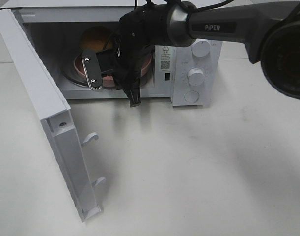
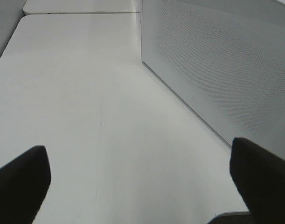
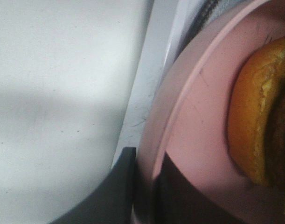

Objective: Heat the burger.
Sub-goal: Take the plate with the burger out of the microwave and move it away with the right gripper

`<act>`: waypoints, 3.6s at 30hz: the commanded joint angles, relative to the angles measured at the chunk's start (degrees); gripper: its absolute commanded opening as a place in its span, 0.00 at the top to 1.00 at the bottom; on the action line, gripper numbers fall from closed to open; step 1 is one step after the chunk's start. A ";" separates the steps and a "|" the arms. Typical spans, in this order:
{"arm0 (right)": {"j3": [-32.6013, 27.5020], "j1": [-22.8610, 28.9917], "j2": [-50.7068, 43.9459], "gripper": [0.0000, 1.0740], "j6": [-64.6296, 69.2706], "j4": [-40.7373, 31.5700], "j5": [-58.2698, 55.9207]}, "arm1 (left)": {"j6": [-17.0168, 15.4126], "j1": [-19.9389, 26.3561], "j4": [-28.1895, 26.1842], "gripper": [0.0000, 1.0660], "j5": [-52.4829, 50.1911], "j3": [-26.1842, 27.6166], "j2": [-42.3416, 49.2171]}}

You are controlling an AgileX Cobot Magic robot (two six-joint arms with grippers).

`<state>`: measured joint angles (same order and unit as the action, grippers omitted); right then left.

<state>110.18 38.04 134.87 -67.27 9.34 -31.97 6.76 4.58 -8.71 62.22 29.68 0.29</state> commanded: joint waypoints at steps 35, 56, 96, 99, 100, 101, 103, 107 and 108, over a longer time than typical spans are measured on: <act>-49.79 0.86 -33.12 1.00 -9.57 -5.84 26.13 | -0.23 0.17 -0.17 0.07 -0.69 0.00 0.34; -70.82 0.86 -52.94 1.00 -9.57 -4.30 26.30 | -0.23 0.17 -0.17 0.07 -0.69 0.00 0.34; -82.05 0.86 -82.85 1.00 40.57 26.13 -6.42 | -0.23 0.17 -0.17 0.07 -0.69 0.00 0.34; -81.99 0.86 -82.85 1.00 46.58 27.96 -8.71 | -0.23 0.17 -0.17 0.07 -0.69 0.00 0.34; -81.99 0.86 -82.85 1.00 46.58 27.96 -8.71 | -0.23 0.17 -0.17 0.07 -0.69 0.00 0.34; -81.99 0.86 -82.85 1.00 48.01 28.71 -9.85 | -0.23 0.17 -0.17 0.07 -0.69 0.00 0.34; -81.99 0.86 -82.85 1.00 50.19 29.45 -11.86 | -0.23 0.17 -0.17 0.07 -0.69 0.00 0.34; -81.99 0.86 -82.85 1.00 54.77 31.17 -14.84 | -0.23 0.17 -0.17 0.07 -0.69 0.00 0.34; -81.93 0.86 -82.51 1.00 58.67 32.54 -16.56 | -0.23 0.17 -0.17 0.07 -0.69 0.00 0.34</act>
<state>27.62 39.13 53.00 -10.43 37.70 -48.59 6.76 4.58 -8.71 62.22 29.68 0.29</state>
